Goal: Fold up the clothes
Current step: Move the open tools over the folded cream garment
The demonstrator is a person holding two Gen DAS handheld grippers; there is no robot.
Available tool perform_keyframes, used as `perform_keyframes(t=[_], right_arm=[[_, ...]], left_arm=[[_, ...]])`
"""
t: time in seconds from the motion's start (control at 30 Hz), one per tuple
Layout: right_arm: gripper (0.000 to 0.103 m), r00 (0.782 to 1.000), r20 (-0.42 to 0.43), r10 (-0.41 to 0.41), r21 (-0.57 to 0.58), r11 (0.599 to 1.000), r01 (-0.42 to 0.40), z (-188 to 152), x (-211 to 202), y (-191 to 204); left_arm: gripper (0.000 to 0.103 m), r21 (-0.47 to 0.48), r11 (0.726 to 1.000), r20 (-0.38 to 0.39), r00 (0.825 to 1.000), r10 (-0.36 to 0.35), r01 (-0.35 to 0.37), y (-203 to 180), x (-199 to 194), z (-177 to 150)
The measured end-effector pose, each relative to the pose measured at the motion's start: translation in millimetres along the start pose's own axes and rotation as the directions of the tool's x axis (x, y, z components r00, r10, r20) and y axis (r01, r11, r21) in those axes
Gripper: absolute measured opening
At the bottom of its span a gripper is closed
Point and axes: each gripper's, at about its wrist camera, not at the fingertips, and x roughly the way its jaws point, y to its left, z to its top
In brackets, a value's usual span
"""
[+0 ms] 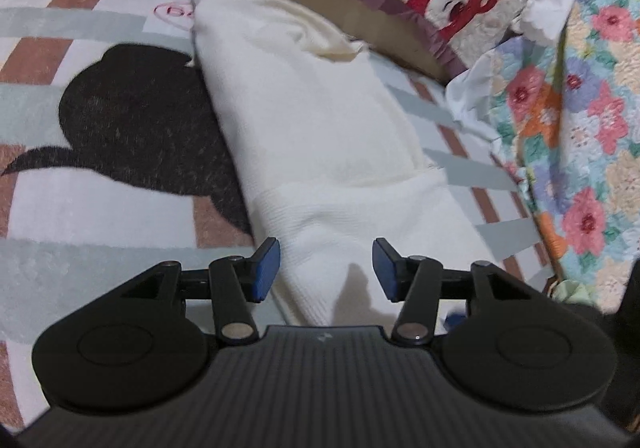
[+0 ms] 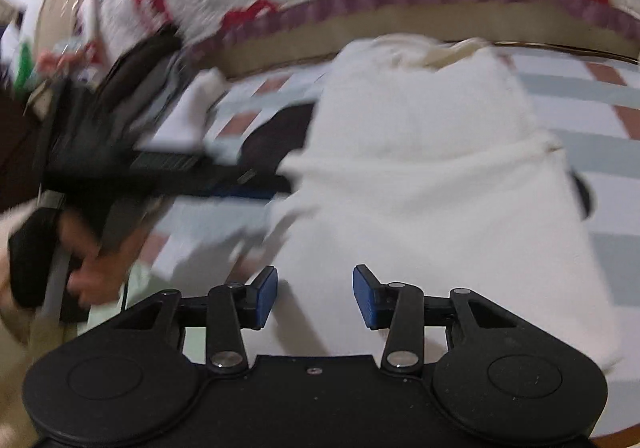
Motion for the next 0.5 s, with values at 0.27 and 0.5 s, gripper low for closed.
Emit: perform_keyframes(t=[0.27, 0.5], right_arm=[[0.055, 0.996, -0.071, -0.058, -0.03, 0.998, 0.056, -13, 24, 22], [0.059, 0.998, 0.052, 0.019, 0.145, 0.989, -0.026, 29, -18, -5]], left_arm=[[0.05, 0.067, 0.997, -0.012, 1.0, 0.024, -0.024, -6, 3, -1], [0.057, 0.015, 0.999, 0.058, 0.998, 0.038, -0.039, 24, 5, 66]])
